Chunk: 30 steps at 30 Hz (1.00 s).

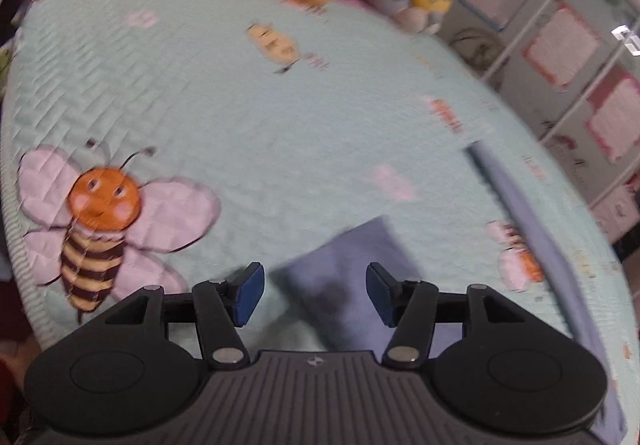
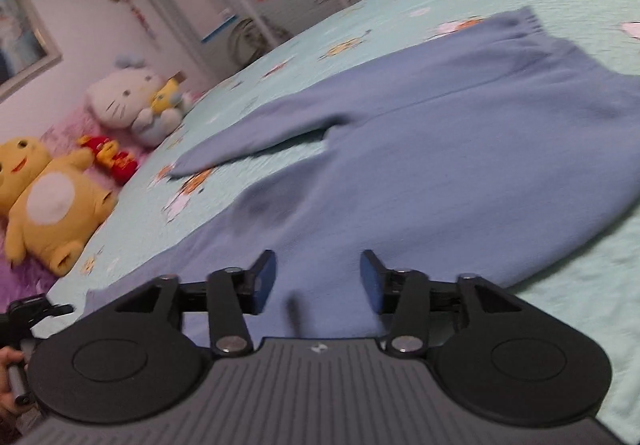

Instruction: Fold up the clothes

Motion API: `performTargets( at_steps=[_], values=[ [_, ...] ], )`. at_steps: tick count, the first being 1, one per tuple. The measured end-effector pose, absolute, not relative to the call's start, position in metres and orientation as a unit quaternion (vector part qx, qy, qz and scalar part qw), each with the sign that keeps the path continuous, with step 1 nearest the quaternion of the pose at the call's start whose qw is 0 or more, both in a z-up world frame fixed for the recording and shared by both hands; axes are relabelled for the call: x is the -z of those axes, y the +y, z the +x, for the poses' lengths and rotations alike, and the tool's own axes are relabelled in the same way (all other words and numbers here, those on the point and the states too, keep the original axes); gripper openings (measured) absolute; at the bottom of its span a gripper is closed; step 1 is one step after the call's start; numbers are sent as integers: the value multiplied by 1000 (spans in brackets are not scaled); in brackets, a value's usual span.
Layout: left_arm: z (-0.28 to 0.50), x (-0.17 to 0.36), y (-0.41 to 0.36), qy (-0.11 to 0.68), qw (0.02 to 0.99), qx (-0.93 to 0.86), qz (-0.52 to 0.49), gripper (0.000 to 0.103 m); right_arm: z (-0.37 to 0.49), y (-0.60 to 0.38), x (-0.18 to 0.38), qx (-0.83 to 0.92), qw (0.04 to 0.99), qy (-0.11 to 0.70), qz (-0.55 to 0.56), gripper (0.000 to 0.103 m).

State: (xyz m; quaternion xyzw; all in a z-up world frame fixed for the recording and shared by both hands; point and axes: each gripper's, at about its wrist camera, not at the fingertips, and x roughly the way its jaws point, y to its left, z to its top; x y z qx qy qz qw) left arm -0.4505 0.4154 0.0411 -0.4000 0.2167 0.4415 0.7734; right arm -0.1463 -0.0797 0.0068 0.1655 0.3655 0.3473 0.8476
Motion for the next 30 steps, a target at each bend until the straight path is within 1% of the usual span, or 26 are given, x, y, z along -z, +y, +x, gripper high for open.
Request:
performTargets(
  at_steps=[1, 3, 5, 6, 7, 8, 9, 12, 15, 17, 19, 21, 24, 27, 28, 29, 30],
  values=[
    [-451, -39, 416, 214, 774, -440, -402, 62, -149, -76, -7, -352, 845, 367, 164, 54],
    [-448, -40, 413, 207, 783, -432, -398, 73, -154, -71, -7, -358, 841, 369, 165, 55],
    [-440, -39, 414, 204, 794, -407, -403, 72, -159, -71, -7, -361, 841, 370, 162, 55],
    [-435, -37, 416, 207, 799, -396, -402, 68, -159, -71, -7, -361, 840, 372, 160, 55],
    [-428, -36, 417, 214, 802, -393, -395, 56, -158, -71, -5, -361, 839, 375, 160, 55],
    [-423, -34, 417, 224, 805, -393, -385, 9, -158, -70, -4, -362, 838, 377, 159, 55],
    [-419, -35, 416, 231, 806, -391, -379, 5, -157, -70, -3, -364, 837, 378, 155, 55],
    [-429, -49, 409, 232, 807, -401, -365, 6, -156, -71, -4, -370, 837, 379, 139, 55],
    [-442, -64, 400, 252, 814, -414, -320, 7, -154, -72, -6, -376, 835, 382, 121, 55],
    [-445, -58, 401, 287, 802, -427, -304, 7, -154, -71, -7, -382, 834, 383, 107, 55],
    [-449, -50, 405, 306, 785, -437, -316, 6, -154, -70, -8, -387, 832, 385, 94, 55],
    [-453, -52, 403, 304, 777, -454, -313, 7, -152, -70, -10, -392, 829, 390, 87, 55],
    [-447, -73, 392, 291, 770, -503, -265, 5, -147, -75, -19, -398, 824, 388, 107, 55],
    [-428, -99, 373, 254, 807, -480, -233, 6, -136, -70, -28, -410, 829, 358, 130, 55],
    [-415, -106, 364, 250, 827, -453, -221, 7, -132, -67, -30, -413, 831, 347, 135, 53],
    [-397, -111, 355, 254, 848, -417, -207, 12, -128, -64, -33, -416, 833, 337, 141, 51],
    [-377, -115, 344, 263, 867, -378, -192, 18, -124, -60, -35, -418, 835, 328, 144, 43]
  ],
)
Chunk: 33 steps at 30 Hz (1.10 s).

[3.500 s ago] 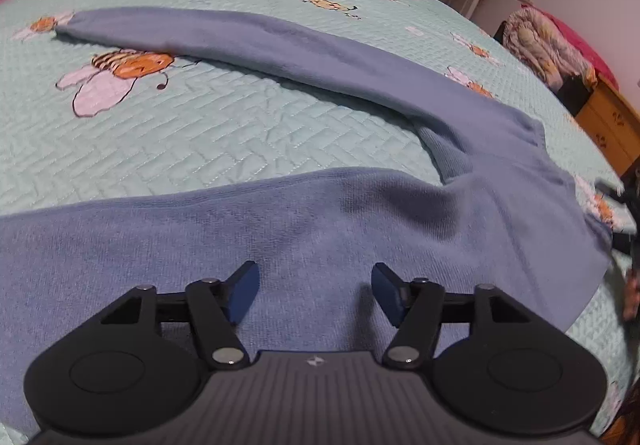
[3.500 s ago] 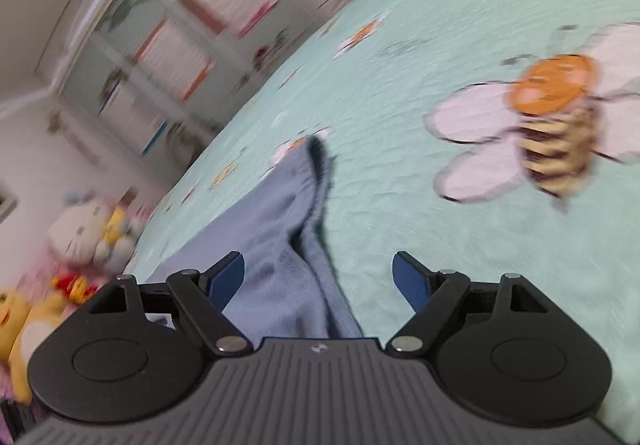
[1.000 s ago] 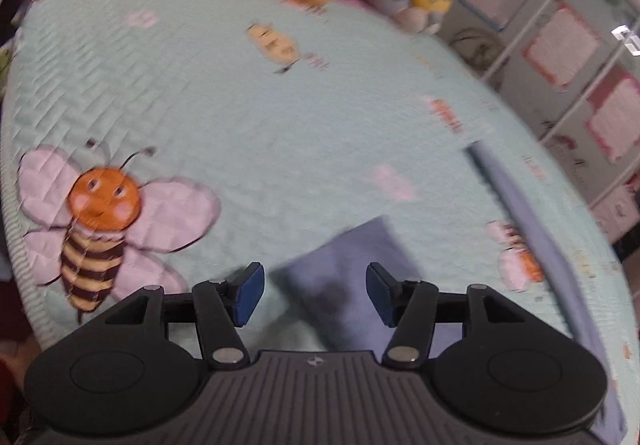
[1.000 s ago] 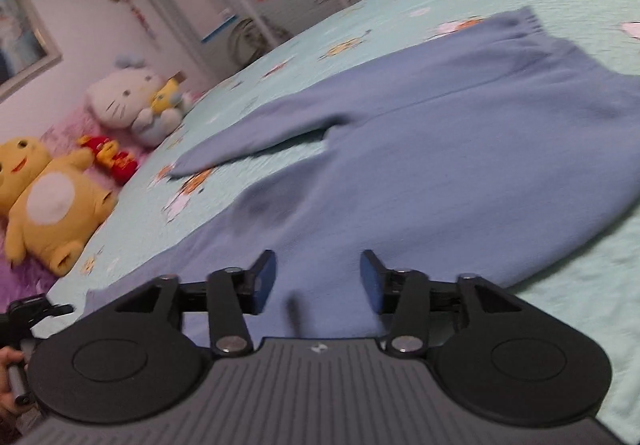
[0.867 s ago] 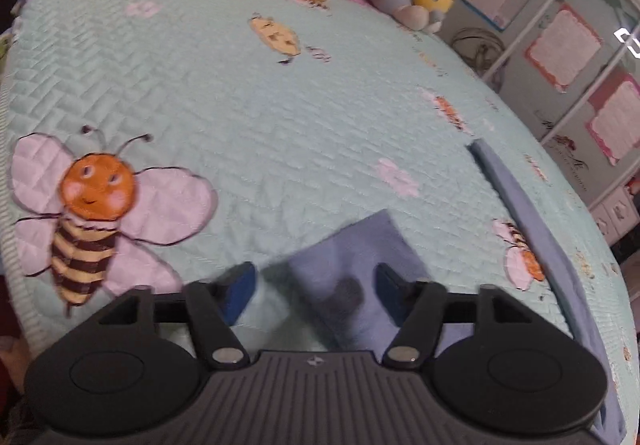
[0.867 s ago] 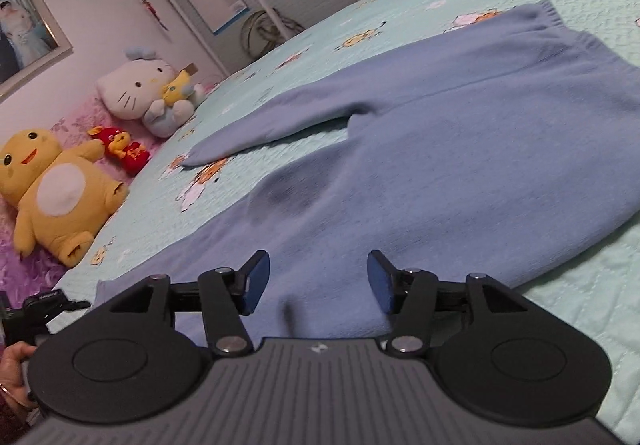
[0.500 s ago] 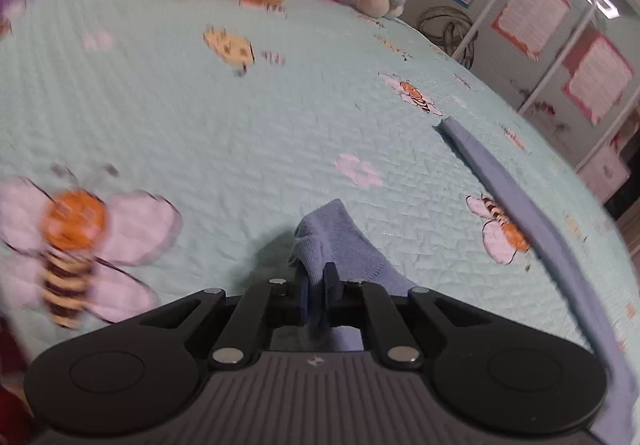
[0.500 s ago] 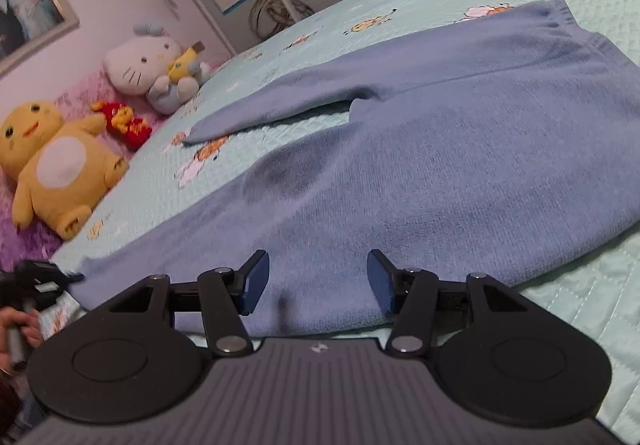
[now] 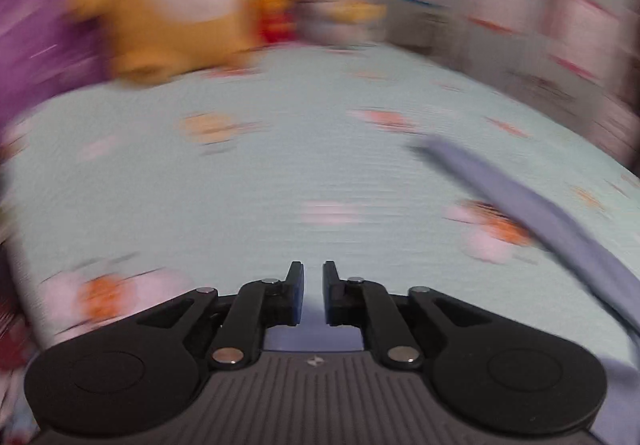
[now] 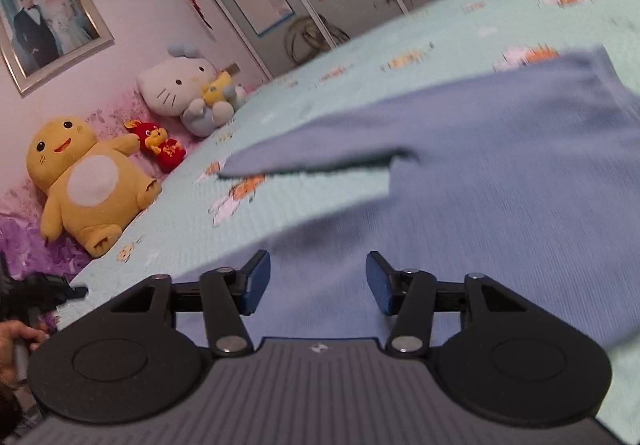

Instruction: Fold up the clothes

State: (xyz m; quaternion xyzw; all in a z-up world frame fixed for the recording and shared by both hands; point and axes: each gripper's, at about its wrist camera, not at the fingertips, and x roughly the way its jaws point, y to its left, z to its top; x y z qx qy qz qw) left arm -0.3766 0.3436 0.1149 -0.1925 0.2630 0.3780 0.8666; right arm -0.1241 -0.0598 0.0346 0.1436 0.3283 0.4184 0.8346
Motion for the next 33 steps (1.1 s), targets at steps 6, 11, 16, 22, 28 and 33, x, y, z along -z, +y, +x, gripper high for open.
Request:
performTargets(
  at_steps=[6, 11, 16, 22, 28, 33],
  values=[
    [-254, -105, 284, 329, 914, -167, -171, 37, -100, -19, -16, -404, 847, 318, 136, 22],
    [-175, -81, 240, 371, 921, -58, -108, 37, -85, -26, 18, -364, 838, 376, 156, 0],
    [-137, -60, 212, 395, 916, 33, -64, 37, -78, -35, 27, -376, 821, 383, 192, 0],
    [-123, -43, 194, 414, 903, 114, -28, 37, -75, -41, 31, -385, 810, 384, 219, 0],
    [-117, -37, 182, 430, 890, 148, -1, 26, -75, -42, 30, -396, 802, 382, 231, 1],
    [-117, -35, 193, 430, 893, 130, -31, 6, -77, -43, 26, -400, 807, 366, 234, 10]
  ],
)
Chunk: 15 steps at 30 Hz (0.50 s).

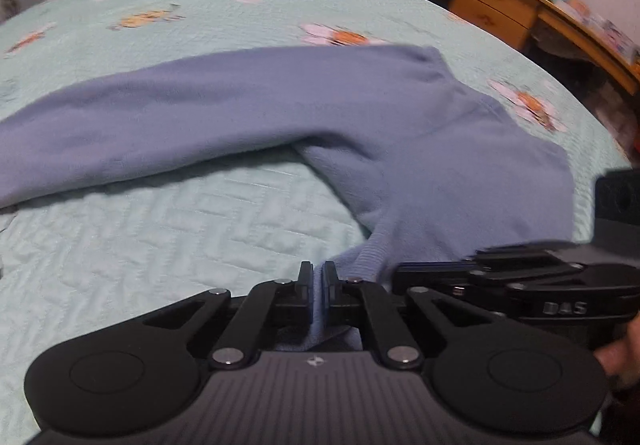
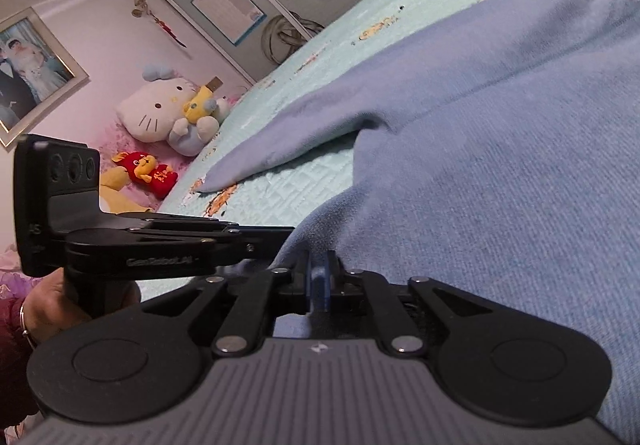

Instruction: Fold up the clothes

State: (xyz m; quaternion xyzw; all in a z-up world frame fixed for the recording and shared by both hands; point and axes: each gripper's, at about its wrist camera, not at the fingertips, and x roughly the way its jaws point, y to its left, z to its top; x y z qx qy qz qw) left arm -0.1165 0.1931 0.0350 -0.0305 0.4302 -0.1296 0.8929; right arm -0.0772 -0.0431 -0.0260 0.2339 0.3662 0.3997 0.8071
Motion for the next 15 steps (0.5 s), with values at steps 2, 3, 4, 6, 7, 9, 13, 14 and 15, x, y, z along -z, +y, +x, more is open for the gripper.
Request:
performTargets(
  at_steps=[2, 3, 4, 6, 7, 9, 13, 14, 15],
  values=[
    [-117, -32, 202, 428, 894, 115, -67, 6, -78, -46, 25, -390, 813, 359, 241, 12],
    [-116, -31, 206, 427, 893, 110, -87, 6, -77, -48, 25, -387, 813, 359, 244, 12],
    [-115, -31, 209, 426, 892, 105, -106, 6, -77, -49, 25, -385, 813, 359, 247, 12],
    [-112, -31, 216, 423, 889, 92, -149, 7, -76, -48, 25, -385, 813, 361, 247, 12],
    [-109, -32, 222, 416, 889, 76, -173, 7, -76, -48, 25, -386, 813, 361, 245, 14],
    [-101, -34, 237, 400, 889, 38, -219, 6, -76, -46, 25, -388, 813, 361, 242, 16],
    [-77, -19, 260, 404, 850, 40, -335, 13, -75, -46, 27, -389, 811, 363, 244, 16],
    [-71, -14, 261, 407, 840, 42, -358, 15, -75, -46, 27, -390, 810, 364, 245, 17],
    [-66, -9, 262, 406, 832, 42, -376, 18, -75, -46, 27, -391, 809, 364, 246, 17]
  ],
)
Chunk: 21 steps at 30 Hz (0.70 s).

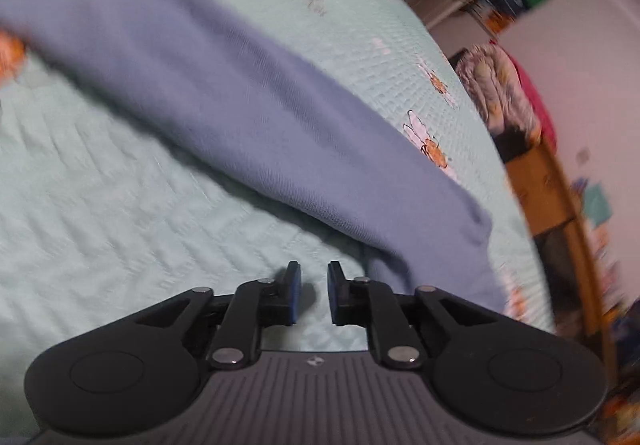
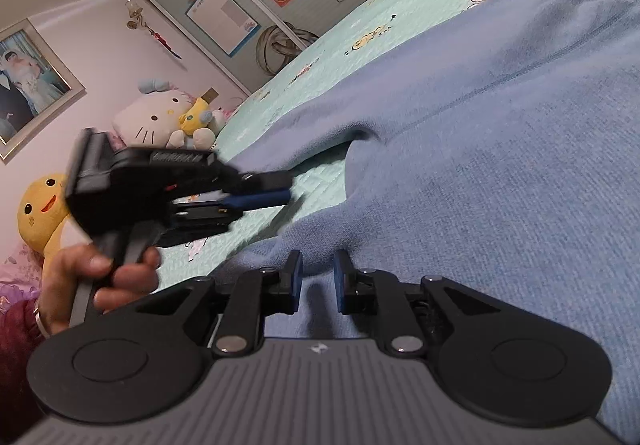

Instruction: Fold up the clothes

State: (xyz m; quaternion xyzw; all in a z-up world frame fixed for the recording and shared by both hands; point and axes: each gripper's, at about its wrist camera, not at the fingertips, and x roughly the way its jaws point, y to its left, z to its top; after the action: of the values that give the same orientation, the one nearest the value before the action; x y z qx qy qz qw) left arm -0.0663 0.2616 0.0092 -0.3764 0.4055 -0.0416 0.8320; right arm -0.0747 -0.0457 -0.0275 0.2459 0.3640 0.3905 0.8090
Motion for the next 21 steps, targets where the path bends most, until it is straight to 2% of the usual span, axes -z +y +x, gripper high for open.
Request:
performTargets(
  at_steps=[3, 7, 13, 18, 21],
  values=[
    [-57, -5, 262, 382, 827, 36, -411, 18, -74, -46, 29, -393, 806, 365, 250, 17],
    [-41, -6, 262, 368, 838, 4, -402, 17, -73, -47, 30, -394, 803, 367, 256, 17],
    [-4, -19, 260, 404, 839, -31, -363, 17, -72, -46, 31, -395, 800, 368, 261, 17],
    [-10, -35, 253, 433, 840, -69, -321, 18, -72, -47, 32, -397, 796, 370, 266, 17],
    [-26, -42, 252, 424, 844, -84, -317, 20, -71, -48, 32, -399, 795, 370, 268, 18]
  ],
)
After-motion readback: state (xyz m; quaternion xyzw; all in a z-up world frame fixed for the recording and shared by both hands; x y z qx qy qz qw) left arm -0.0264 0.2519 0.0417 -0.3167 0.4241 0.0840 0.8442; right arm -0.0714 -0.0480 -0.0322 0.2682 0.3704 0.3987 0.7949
